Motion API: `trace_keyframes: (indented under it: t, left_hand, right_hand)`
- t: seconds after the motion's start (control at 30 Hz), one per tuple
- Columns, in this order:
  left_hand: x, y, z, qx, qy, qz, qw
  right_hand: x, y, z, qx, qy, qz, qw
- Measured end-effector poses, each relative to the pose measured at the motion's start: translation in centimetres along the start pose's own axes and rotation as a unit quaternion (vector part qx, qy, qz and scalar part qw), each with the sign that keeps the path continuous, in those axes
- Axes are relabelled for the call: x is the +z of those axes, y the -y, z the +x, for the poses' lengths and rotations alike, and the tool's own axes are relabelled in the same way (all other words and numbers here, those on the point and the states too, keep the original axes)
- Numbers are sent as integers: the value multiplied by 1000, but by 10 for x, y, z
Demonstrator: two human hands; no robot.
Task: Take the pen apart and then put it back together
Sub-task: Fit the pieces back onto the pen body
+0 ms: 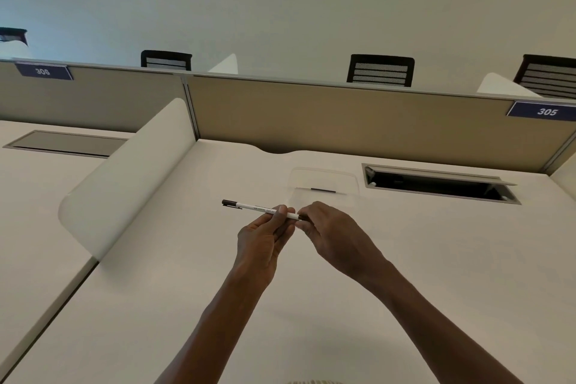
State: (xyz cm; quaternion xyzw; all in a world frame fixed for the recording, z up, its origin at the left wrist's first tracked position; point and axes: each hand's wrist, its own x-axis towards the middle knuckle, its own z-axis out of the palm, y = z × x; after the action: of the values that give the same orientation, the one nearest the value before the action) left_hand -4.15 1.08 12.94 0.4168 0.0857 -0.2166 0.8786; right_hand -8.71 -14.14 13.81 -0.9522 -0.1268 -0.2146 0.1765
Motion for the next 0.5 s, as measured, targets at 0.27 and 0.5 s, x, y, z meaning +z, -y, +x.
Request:
trace_keyframes:
  t: [0.27, 0.5]
  left_hand:
    - [0, 2, -1, -5, 23, -3, 1000]
    - [-2, 1, 0, 4, 13, -7, 1000]
  right_hand:
    - [9, 13, 6, 123, -14, 41, 992]
    - [4, 15, 13, 314, 49, 380, 868]
